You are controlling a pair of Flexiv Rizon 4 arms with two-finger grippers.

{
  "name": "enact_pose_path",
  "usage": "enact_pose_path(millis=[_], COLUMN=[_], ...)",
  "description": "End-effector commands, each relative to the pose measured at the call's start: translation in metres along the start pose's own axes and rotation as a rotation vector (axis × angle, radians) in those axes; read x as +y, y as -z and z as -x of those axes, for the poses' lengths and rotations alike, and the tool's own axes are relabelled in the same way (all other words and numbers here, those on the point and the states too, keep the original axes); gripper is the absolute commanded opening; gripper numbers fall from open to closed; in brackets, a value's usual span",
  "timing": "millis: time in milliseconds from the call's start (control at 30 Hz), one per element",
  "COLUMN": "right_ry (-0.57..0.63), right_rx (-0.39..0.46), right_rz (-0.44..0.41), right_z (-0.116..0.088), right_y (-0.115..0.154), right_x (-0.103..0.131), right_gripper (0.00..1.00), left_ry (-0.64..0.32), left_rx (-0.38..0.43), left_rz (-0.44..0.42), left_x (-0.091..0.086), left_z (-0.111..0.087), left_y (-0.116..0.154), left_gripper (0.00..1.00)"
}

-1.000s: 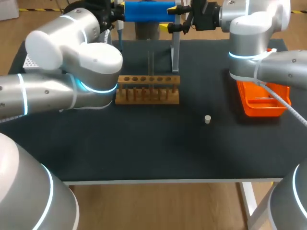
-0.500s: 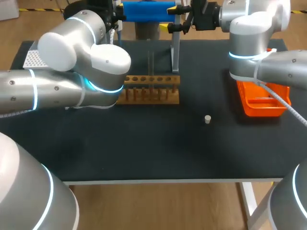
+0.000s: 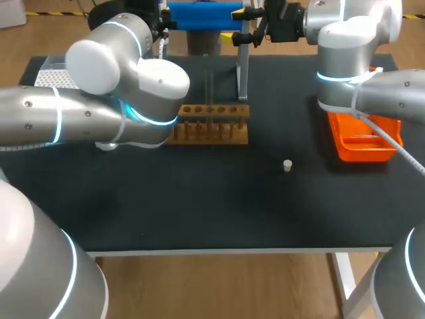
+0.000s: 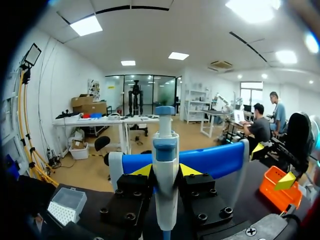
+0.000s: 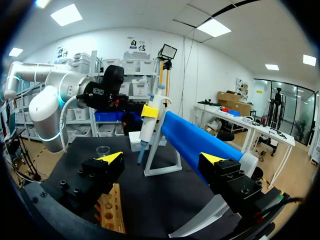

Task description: Invert the test tube, pick up the pipette, mount the tip to pipette, aspirate from beaker and dispense into the tube, eject the tip, return the pipette, and cap with the stopper.

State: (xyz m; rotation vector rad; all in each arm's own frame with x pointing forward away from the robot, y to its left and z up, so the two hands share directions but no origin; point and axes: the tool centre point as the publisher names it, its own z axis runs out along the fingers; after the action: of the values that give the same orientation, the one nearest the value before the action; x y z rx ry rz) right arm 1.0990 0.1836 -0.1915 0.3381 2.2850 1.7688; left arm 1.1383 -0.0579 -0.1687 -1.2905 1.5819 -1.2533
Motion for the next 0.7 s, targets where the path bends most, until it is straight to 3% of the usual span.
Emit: enact_pose_path(millis=[33,700], right_ry=[0.0,0.0], right_rx=[0.001,0.001], right_rz=[-0.002,-0.002], right_z=[0.001,0.001], right_y=[-0.001,-0.001], right_x=[0.0,0.0], right_gripper=[1.0,1.0], left_ry=[0.003,0.002], left_rx=[-0.023,-0.065], left_rz=[0.011,0.05], left_x=[0.0,0.003], left_z=[-0.002,0.013], left_y=[-0.007,-0.025], left_gripper=[0.0,0.0])
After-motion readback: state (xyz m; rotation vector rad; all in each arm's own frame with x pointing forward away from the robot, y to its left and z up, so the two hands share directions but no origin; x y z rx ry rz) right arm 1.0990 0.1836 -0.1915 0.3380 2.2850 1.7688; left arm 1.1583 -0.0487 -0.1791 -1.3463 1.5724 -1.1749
